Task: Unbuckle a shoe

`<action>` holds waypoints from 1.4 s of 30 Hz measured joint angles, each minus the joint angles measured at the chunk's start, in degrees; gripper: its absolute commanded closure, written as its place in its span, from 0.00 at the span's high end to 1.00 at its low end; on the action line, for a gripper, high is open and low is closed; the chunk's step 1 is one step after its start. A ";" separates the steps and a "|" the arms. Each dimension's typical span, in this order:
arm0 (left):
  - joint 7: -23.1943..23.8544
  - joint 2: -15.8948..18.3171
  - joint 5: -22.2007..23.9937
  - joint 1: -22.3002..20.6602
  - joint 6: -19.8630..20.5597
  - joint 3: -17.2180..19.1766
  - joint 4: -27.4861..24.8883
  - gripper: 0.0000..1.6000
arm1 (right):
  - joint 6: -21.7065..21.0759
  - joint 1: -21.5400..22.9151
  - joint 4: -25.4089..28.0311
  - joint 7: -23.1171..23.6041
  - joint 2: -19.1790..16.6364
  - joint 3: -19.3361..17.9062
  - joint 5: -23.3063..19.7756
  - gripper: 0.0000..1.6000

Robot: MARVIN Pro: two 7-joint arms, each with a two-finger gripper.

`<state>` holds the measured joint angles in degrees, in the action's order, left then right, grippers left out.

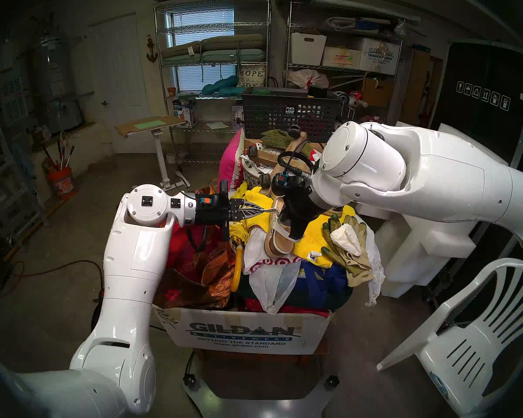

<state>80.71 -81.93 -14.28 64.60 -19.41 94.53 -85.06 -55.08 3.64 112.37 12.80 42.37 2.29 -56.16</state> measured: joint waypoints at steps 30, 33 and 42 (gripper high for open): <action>-15.83 0.60 2.48 11.14 -21.10 1.44 -4.73 0.00 | 9.33 -2.56 -8.61 5.74 -2.90 -3.99 -7.21 0.74; -17.14 1.32 1.46 11.54 -22.34 0.73 -3.61 0.00 | 10.33 -2.67 -9.92 7.49 -2.42 -3.82 -7.17 0.76; -20.84 3.66 -1.36 12.61 -26.05 -1.14 -1.48 0.00 | 12.65 -2.68 -13.42 13.03 -0.83 -3.00 -5.60 0.85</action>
<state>59.87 -78.27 -15.64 77.21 -45.46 93.40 -86.54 -42.43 0.96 98.95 25.83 41.54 -0.72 -61.76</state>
